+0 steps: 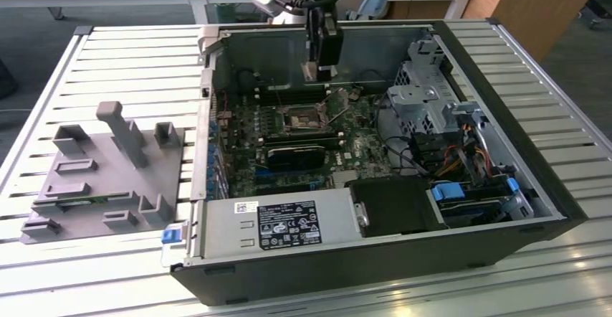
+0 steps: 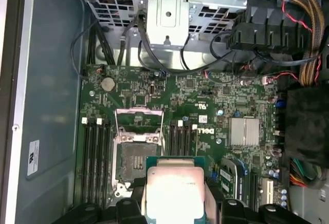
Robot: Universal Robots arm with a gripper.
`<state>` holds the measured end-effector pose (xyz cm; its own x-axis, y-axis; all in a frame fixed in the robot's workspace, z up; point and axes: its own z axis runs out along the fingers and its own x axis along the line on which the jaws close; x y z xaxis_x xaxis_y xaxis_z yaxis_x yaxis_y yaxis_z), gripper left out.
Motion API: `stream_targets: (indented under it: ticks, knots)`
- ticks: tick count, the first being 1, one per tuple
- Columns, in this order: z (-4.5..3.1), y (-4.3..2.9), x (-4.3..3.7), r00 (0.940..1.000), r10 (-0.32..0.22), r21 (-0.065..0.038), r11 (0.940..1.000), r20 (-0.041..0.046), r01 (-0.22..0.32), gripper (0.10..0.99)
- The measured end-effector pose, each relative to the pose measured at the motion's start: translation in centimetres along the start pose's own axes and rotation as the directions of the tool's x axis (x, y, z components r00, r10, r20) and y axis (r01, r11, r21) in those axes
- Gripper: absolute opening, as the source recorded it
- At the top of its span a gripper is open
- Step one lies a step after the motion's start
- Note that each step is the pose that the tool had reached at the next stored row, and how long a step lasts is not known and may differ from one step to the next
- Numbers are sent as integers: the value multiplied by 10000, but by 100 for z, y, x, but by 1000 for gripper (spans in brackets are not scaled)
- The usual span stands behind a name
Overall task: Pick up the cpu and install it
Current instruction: 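Place the cpu into insertion slot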
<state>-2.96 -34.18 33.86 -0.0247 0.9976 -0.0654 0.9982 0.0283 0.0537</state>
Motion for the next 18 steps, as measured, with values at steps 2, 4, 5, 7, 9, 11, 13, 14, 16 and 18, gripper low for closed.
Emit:
stream_targets:
  ticks: [2,4,5,7,9,11,13,14,16,18]
  knots:
    - [7,-7,2,9999,8,-2,10000,-135,-8,537]
    - [17,-16,4,9996,16,-6,10000,-269,-16,537]
    - [23,-20,4,9995,20,-7,10000,-321,-21,537]
    - [37,-27,6,9992,26,-10,10000,-397,-26,537]
    - [43,-28,6,9992,25,-8,10000,-395,-25,537]
    - [50,-29,6,9992,26,-9,10000,-396,-26,537]
    - [53,-29,6,9992,26,-7,10000,-394,-26,537]
    - [55,-29,7,9992,26,-8,10000,-396,-27,537]
    - [58,-29,7,9992,26,-8,10000,-396,-26,537]
    - [64,-30,7,9992,26,-9,10000,-398,-26,537]
